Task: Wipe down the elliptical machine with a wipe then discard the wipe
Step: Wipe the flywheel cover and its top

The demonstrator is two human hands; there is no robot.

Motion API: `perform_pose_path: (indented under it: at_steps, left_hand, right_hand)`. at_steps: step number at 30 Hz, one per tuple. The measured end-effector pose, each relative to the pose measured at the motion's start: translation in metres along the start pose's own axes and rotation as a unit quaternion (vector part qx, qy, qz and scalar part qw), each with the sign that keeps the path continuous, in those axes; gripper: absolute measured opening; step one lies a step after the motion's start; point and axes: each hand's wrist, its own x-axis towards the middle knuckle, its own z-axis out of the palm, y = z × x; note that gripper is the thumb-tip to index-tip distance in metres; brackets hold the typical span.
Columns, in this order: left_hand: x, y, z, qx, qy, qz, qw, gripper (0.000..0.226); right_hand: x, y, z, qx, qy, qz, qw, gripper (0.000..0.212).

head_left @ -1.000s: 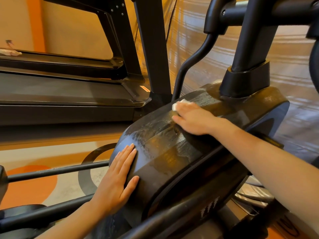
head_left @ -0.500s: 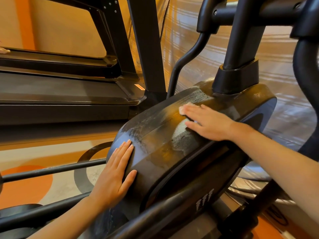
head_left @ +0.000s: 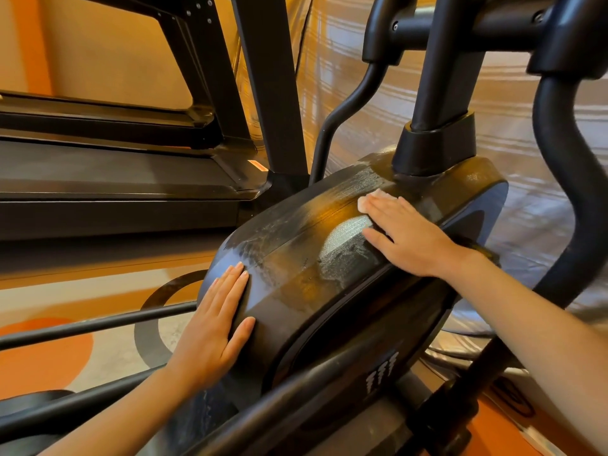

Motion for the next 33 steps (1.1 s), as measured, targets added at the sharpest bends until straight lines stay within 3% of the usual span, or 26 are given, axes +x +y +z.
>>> perform_pose_path:
  at_steps: [3, 7, 16, 20, 26, 33]
  left_hand:
    - [0.000, 0.000, 0.000, 0.007, -0.005, 0.001, 1.000, 0.068]
    - [0.001, 0.001, -0.001, 0.008, -0.003, 0.003, 1.000, 0.066]
    - [0.002, 0.004, -0.004, -0.002, 0.001, 0.001, 1.000, 0.070]
    - [0.007, 0.007, -0.008, 0.002, -0.005, 0.003, 1.000, 0.074]
    - [0.029, 0.016, -0.015, 0.031, -0.028, 0.064, 0.997, 0.068]
    - [0.087, 0.055, -0.021, 0.091, -0.034, 0.185, 0.978, 0.061]
  right_hand:
    - [-0.024, -0.012, 0.005, 0.018, -0.007, -0.073, 0.997, 0.068]
    - [-0.045, 0.000, 0.003, 0.028, -0.016, -0.093, 0.995, 0.061]
    - [-0.036, 0.023, 0.003, 0.048, 0.072, 0.080, 0.993, 0.052]
    - [-0.033, 0.015, 0.012, 0.054, 0.098, 0.071, 0.991, 0.056]
    - [-0.053, 0.016, 0.014, 0.079, 0.091, 0.005, 0.993, 0.055]
    - [-0.059, 0.024, 0.010, -0.013, 0.166, 0.047, 0.985, 0.052]
